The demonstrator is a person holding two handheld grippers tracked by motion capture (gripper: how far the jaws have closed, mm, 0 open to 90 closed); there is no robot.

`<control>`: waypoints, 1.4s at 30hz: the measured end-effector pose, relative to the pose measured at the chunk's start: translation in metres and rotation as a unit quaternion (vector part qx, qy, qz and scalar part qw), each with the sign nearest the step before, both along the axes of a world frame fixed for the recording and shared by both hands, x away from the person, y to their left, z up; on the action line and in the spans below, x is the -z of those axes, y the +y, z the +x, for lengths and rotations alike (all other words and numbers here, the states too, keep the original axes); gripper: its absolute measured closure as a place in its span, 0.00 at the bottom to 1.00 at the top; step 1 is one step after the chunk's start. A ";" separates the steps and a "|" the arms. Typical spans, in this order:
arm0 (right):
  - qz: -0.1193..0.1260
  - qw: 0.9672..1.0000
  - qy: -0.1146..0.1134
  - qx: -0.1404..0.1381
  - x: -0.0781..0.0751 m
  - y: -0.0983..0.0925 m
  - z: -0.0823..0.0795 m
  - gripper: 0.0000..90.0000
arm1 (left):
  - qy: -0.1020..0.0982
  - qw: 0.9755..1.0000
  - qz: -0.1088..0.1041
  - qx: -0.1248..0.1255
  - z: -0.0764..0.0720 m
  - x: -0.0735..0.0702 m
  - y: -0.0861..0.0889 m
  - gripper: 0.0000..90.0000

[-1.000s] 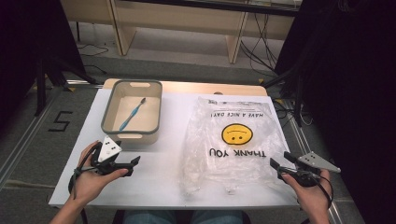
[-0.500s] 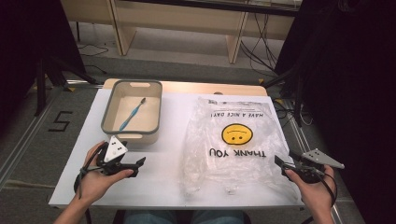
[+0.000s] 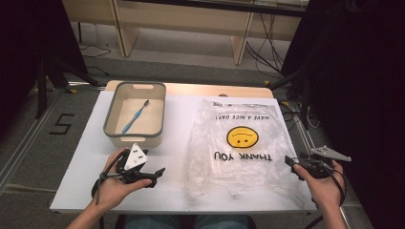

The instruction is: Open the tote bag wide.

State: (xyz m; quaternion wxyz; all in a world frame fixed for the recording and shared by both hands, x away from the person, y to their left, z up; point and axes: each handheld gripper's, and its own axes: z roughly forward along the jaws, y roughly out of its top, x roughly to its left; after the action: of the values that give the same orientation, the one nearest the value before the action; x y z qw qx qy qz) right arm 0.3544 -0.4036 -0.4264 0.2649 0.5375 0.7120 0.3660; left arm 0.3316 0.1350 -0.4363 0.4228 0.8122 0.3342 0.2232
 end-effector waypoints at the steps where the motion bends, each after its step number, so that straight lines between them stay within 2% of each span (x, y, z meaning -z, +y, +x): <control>1: -0.002 1.000 0.004 0.004 0.000 -0.001 0.002 0.39 | 0.004 1.000 -0.001 0.005 0.000 0.000 -0.004 0.20; 4: -0.005 1.000 0.015 0.017 0.000 -0.005 0.006 0.39 | 0.010 1.000 -0.004 0.022 -0.002 0.000 -0.016 0.20; 9: -0.010 0.999 0.035 0.020 0.004 -0.007 0.012 0.39 | 0.017 0.999 0.007 0.047 -0.001 0.002 -0.038 0.20; 10: -0.011 0.999 0.047 0.020 0.007 -0.008 0.014 0.39 | 0.017 0.998 0.011 0.052 0.000 0.003 -0.041 0.20; 14: -0.020 0.997 0.071 0.029 0.012 -0.008 0.018 0.40 | 0.018 0.998 0.018 0.065 0.002 0.005 -0.055 0.20; 20: -0.022 0.995 0.090 0.037 0.016 -0.010 0.021 0.42 | 0.029 0.995 0.017 0.095 0.004 0.008 -0.076 0.21; 21: -0.023 0.993 0.105 0.042 0.019 -0.010 0.022 0.43 | 0.031 0.994 0.017 0.100 0.004 0.009 -0.080 0.21; 23: -0.025 0.993 0.110 0.042 0.021 -0.010 0.022 0.43 | 0.036 0.993 0.019 0.107 0.005 0.012 -0.088 0.21; 25: -0.034 0.990 0.131 0.045 0.026 -0.010 0.024 0.45 | 0.041 0.992 0.026 0.113 0.006 0.016 -0.096 0.22; 28: -0.034 0.988 0.145 0.046 0.029 -0.010 0.024 0.46 | 0.050 0.991 0.035 0.120 0.007 0.021 -0.107 0.24; 29: -0.037 0.986 0.157 0.049 0.032 -0.011 0.025 0.46 | 0.058 0.990 0.040 0.125 0.007 0.024 -0.111 0.27; 30: -0.037 0.986 0.157 0.049 0.032 -0.011 0.025 0.46 | 0.065 0.989 0.048 0.128 0.008 0.026 -0.114 0.27; 32: -0.043 0.984 0.165 0.053 0.033 -0.011 0.024 0.47 | 0.071 0.988 0.062 0.125 0.010 0.031 -0.119 0.34; 33: -0.045 0.983 0.169 0.051 0.034 -0.012 0.024 0.51 | 0.073 0.987 0.070 0.124 0.010 0.033 -0.121 0.41; 35: -0.043 0.982 0.175 0.050 0.034 -0.012 0.023 0.54 | 0.079 0.986 0.083 0.123 0.012 0.035 -0.123 0.46; 37: -0.045 0.982 0.176 0.047 0.035 -0.012 0.023 0.56 | 0.076 0.985 0.094 0.123 0.012 0.038 -0.125 0.48; 38: -0.047 0.981 0.183 0.040 0.036 -0.012 0.024 0.62 | 0.075 0.985 0.099 0.122 0.013 0.038 -0.125 0.55; 41: -0.050 0.980 0.187 0.040 0.036 -0.011 0.024 0.71 | 0.076 0.983 0.110 0.122 0.014 0.041 -0.125 0.64; 42: -0.050 0.980 0.187 0.040 0.036 -0.011 0.024 0.71 | 0.075 0.983 0.113 0.121 0.015 0.042 -0.125 0.64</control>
State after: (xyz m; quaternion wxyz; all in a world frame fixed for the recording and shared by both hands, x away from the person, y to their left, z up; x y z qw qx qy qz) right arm 0.3779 -0.4151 -0.4628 0.1677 0.6103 0.7445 0.2125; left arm 0.3466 0.0101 -0.4780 0.3261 0.9035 0.2371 0.1453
